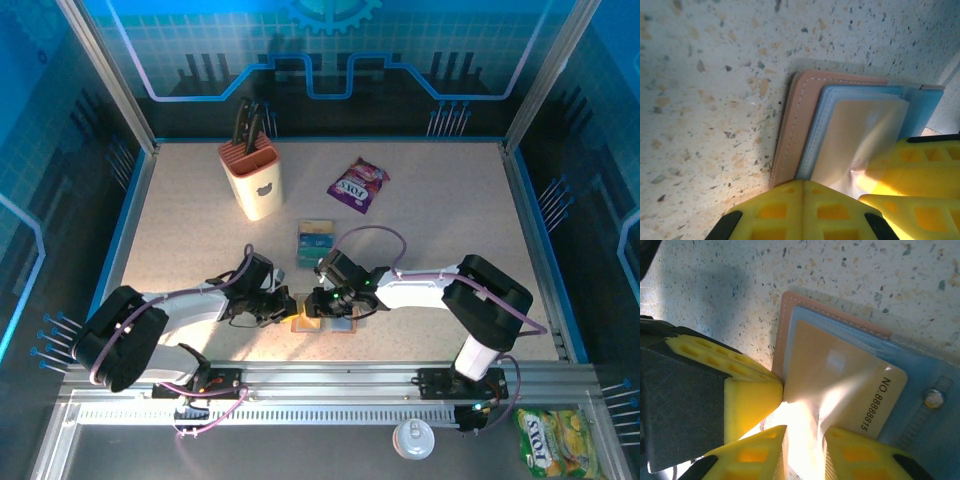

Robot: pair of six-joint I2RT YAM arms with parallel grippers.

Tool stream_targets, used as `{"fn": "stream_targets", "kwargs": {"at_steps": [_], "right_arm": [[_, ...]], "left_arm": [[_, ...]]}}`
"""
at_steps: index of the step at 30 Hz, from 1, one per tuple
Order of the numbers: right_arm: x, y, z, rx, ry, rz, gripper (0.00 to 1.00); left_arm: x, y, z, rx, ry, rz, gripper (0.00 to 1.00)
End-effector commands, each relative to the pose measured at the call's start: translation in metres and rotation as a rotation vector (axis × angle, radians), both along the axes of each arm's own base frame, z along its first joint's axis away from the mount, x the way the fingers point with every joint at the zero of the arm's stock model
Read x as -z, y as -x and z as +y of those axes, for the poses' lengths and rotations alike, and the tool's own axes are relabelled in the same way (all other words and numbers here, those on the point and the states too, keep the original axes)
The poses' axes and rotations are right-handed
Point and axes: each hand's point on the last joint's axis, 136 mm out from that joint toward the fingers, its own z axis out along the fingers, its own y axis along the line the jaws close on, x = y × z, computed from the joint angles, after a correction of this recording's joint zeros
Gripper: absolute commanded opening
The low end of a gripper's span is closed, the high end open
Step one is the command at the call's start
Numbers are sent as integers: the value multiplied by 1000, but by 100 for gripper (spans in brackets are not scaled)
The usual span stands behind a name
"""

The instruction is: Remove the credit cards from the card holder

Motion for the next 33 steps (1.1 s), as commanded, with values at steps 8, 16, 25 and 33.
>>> {"fn": "stream_targets", "kwargs": {"at_steps": [8,16,25,33], "right_arm": [[9,10,-21,-36,191,0,30],[-3,7,-18,-64,193,-31,31],[-18,6,-17,-74,157,-69,32],[-39,1,-17,-38,92,-121,32]], "left_arm": [[15,9,12,-12,-65,55,0],[10,6,10,-12,-60,47,0],[-20,-7,0,-10,-17,-2,0],[-27,-10,-15,15,7,-6,0]]}}
